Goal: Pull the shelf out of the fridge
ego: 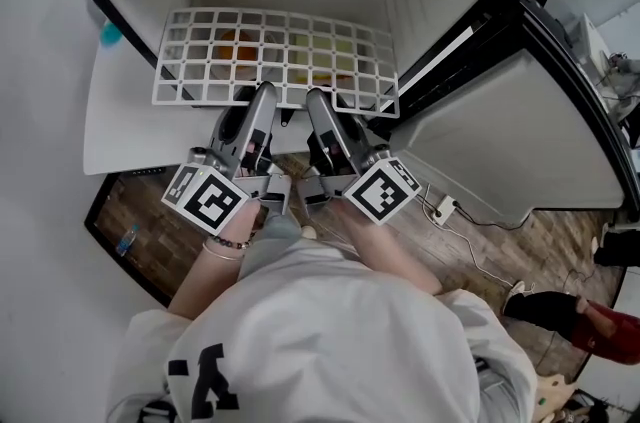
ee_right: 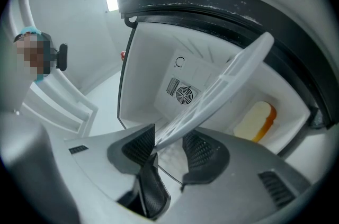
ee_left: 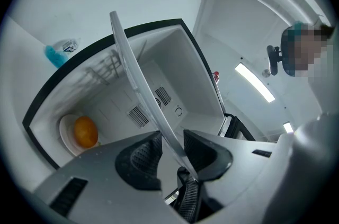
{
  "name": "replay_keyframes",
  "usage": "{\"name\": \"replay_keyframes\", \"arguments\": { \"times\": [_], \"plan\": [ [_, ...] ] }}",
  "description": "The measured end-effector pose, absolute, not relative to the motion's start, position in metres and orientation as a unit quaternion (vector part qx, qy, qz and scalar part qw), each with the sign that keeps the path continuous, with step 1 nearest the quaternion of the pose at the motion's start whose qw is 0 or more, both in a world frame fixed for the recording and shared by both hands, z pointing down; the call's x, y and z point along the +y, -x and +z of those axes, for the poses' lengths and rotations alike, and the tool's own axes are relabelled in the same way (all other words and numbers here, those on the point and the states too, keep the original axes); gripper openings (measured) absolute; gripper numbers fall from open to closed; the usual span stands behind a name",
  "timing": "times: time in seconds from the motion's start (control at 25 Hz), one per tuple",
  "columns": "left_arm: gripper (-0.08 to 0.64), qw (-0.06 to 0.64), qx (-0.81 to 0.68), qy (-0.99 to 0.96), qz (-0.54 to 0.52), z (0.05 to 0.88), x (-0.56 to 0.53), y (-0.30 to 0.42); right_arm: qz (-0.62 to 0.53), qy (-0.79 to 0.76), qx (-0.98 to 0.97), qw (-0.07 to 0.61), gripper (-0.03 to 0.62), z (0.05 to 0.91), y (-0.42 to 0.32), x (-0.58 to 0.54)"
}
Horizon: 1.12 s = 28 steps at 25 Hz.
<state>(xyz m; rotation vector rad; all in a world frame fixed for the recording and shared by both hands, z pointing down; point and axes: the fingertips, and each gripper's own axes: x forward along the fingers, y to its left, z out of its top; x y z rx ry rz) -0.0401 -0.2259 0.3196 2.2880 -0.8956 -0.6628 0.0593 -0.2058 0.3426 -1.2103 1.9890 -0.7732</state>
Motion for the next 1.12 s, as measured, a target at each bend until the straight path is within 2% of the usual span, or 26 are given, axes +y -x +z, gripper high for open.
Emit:
{"name": "replay_keyframes", "arguments": {
  "times": [1.12],
  "plan": [
    [0.131, 0.297, -0.328, -0.859, -0.256, 0.32, -0.204, 0.044, -0.296, 0.463, 0.763, 0.34, 0.178, 0.342, -0.056, -0.185]
  ]
}}
